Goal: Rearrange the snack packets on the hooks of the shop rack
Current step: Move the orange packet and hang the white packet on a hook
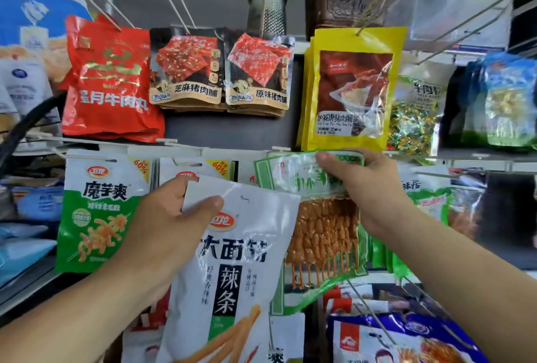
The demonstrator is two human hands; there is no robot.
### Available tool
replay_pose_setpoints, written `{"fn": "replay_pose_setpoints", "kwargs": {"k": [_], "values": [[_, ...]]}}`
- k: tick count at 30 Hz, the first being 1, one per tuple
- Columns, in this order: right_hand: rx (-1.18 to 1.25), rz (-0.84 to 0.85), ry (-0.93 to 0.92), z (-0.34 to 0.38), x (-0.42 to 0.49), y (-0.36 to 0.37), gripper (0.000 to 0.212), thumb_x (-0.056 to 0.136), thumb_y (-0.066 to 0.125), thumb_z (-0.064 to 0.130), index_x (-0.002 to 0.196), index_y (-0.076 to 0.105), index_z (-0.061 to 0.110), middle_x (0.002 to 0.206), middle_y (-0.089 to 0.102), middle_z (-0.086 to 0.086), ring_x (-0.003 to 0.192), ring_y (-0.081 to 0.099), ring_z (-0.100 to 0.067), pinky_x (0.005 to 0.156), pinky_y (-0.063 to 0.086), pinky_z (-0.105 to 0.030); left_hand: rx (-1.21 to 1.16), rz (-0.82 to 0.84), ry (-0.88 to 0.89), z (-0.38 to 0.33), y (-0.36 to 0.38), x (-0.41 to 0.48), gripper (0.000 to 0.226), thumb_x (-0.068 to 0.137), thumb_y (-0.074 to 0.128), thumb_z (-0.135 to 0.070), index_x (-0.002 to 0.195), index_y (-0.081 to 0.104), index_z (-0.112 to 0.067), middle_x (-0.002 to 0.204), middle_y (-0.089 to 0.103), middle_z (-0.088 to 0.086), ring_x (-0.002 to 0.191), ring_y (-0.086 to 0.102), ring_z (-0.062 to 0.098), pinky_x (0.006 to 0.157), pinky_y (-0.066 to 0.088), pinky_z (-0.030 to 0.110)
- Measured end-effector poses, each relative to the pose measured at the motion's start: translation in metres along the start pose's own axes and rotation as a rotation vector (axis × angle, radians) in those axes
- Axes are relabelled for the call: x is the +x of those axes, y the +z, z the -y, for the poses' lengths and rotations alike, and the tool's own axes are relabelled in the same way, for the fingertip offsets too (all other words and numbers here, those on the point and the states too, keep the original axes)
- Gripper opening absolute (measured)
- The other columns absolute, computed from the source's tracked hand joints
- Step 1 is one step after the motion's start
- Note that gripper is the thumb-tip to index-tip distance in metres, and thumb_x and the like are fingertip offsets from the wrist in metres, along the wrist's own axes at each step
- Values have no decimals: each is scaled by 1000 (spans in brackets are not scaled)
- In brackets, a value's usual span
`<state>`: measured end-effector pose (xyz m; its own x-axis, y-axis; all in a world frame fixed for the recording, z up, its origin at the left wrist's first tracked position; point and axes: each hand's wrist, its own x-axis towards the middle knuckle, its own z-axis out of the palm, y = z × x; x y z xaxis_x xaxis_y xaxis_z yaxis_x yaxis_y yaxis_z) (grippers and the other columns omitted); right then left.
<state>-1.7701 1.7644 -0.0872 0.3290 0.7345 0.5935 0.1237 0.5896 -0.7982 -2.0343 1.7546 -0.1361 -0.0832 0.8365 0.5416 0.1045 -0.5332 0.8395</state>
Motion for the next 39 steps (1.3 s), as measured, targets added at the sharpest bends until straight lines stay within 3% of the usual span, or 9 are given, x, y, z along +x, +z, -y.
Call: {"fn": "replay_pose_setpoints", "kwargs": {"k": [2,7,12,18,25,30,32,36,39], "values": [[-11,-55,23,-5,-2,-23,20,82,88,20,95,76,10,82,79,-5,73,74,-22,63,60,-29,-12,25,-3,-2,10,-3,12,94,72,-13,101,75,-22,94,83,-9,91,79,14,96,59,49],[-61,-213,92,-14,6,-70,19,87,84,31,90,74,14,93,78,-15,91,74,-37,84,57,-49,-30,69,-26,-4,42,-5,12,94,72,-13,101,75,-22,95,83,-7,93,79,17,94,59,53],[-77,-202,85,-16,23,-72,62,69,87,54,116,73,16,105,77,-22,97,74,-44,89,59,-66,-17,105,-14,-6,70,-2,13,94,72,-14,101,75,-25,94,83,-9,91,79,16,92,60,51],[-32,-222,81,-30,24,-85,63,86,84,38,139,60,15,123,69,-3,113,66,-26,96,44,-41,-20,117,-15,-3,84,4,13,95,71,-15,103,75,-24,92,83,-10,88,79,13,89,62,49],[-134,-282,80,-40,35,-84,48,84,85,37,124,71,15,108,77,-16,100,73,-40,94,60,-56,-43,150,-34,4,93,6,16,96,70,-12,107,75,-21,95,83,-8,90,79,13,92,61,48],[-294,-267,132,-61,55,-78,47,88,81,39,118,71,4,87,73,-15,77,67,-29,66,48,-32,-77,143,-44,5,93,8,16,96,70,-11,107,74,-22,96,83,-7,89,80,14,90,62,47],[-435,-293,113,-67,62,-79,38,89,80,34,112,71,5,83,69,-7,72,62,-23,65,48,-32,-81,139,-43,6,90,8,17,95,70,-10,107,75,-21,97,83,-6,91,80,15,91,62,48],[-640,-425,-24,-68,46,-85,36,88,78,31,116,60,16,113,60,-6,89,58,-24,76,49,-39,-66,146,-33,10,79,8,17,96,70,-14,108,75,-24,100,83,-7,97,79,18,95,59,51],[-451,-309,-107,-66,1,-74,28,91,75,38,98,59,16,93,63,-4,81,59,-24,80,53,-50,-66,146,-28,13,74,9,17,97,69,-14,110,74,-25,102,82,-8,99,78,16,98,58,50]]}}
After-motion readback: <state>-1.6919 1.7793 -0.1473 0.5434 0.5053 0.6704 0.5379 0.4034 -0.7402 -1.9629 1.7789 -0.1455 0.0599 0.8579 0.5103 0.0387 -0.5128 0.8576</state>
